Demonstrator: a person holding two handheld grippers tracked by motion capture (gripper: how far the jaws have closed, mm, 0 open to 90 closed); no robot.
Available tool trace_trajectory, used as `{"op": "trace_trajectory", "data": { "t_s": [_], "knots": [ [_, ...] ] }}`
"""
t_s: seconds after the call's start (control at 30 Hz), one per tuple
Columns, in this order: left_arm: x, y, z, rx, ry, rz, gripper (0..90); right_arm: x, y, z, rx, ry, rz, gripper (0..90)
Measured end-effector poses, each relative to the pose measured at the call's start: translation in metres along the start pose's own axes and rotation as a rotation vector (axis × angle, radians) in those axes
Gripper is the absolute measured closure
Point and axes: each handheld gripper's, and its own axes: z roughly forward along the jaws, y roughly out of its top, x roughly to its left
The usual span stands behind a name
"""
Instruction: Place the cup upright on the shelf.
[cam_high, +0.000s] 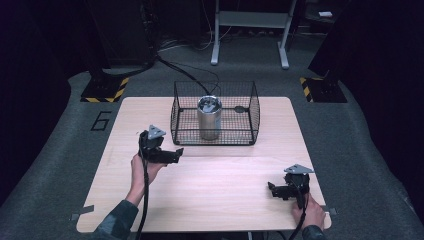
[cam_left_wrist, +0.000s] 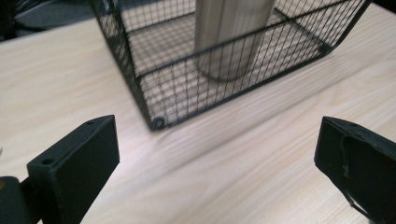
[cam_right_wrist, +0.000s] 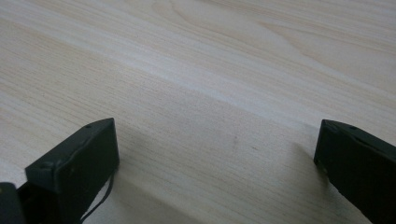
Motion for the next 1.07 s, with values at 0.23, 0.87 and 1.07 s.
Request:
{"op": "trace_trajectory", "data": {
  "t_s": [0.23,0.87,1.07],
  "knots": [
    [0.015,-0.036,-0.003,0.045,0.035,-0.059,0.1,0.000,0.000,0.000,0.000,0.000,0.000,0.0],
    [0.053,-0.125,0.003,0.151,0.140,-0.135,0.1,0.000,0.000,0.000,0.000,0.000,0.000,0.0],
    [0.055,-0.135,0.002,0.114,0.167,-0.135,0.1,0.000,0.000,0.000,0.001,0.000,0.004,0.0]
  ]
}}
